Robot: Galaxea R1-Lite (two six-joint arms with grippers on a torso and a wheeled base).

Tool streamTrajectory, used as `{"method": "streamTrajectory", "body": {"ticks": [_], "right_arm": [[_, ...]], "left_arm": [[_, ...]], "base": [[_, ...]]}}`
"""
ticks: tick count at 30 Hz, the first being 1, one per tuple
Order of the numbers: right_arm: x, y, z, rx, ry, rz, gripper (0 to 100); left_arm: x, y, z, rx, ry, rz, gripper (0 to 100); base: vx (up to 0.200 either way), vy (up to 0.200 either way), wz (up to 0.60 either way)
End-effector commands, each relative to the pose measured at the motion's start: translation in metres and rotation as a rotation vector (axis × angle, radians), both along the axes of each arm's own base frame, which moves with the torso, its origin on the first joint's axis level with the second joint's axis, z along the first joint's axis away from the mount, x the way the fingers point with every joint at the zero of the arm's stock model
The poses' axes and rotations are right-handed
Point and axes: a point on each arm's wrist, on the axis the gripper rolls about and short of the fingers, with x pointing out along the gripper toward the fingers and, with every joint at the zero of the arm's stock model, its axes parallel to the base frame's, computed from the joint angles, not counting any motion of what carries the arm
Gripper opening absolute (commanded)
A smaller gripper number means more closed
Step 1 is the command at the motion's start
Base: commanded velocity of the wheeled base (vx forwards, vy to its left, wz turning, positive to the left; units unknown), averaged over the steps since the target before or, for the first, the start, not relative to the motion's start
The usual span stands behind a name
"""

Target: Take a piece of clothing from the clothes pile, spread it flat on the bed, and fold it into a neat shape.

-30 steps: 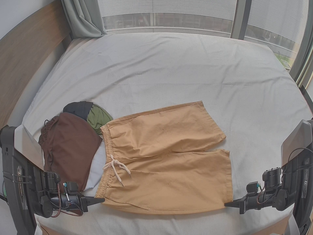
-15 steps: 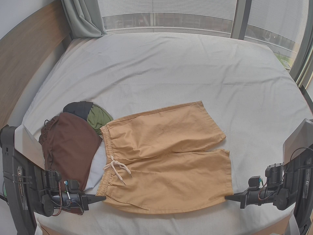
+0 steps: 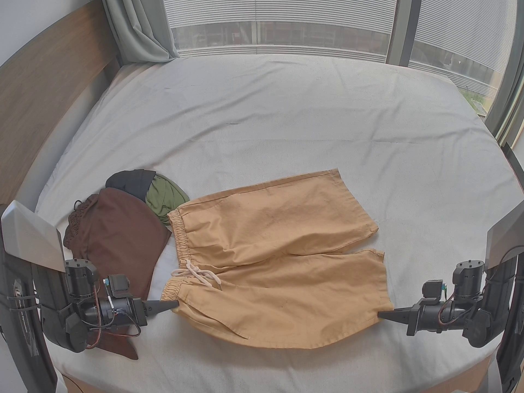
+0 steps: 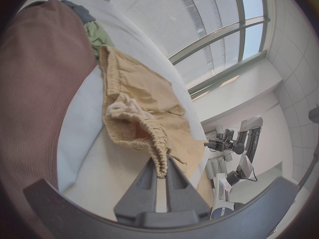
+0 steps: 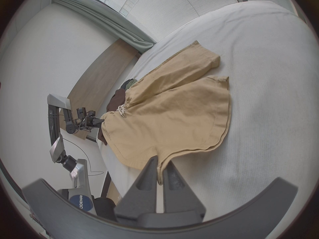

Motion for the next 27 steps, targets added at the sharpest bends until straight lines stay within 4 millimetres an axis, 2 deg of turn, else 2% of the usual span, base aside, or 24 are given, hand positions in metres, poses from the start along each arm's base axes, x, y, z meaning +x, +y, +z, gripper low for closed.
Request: {"method": "streamTrajectory", "body": {"ticks": [1,6,14,27], "right_arm": [[0.002,0.000,0.010,0.012,-0.044,-0.002,0],[0.004,0.001,0.021,0.040,-0.068,-0.015,0],[0.004,0.001,0.026,0.047,-0.088,-0.018,0],[-0.007,0.001,0.033,0.046,-0.094,-0.010,0]], "left_arm": [[0.003,-0.002,0.012,0.000,-0.057,-0.008,0],[0.007,-0.002,0.013,0.000,-0.070,-0.007,0],[0.011,-0.002,0.015,-0.010,-0.072,0.001,0],[0.023,-0.002,0.020,-0.030,-0.066,0.065,0]], "base": [[0.000,0.000,0.00],[0.000,0.000,0.00],[0.000,0.000,0.00],[0.000,0.000,0.00]]}}
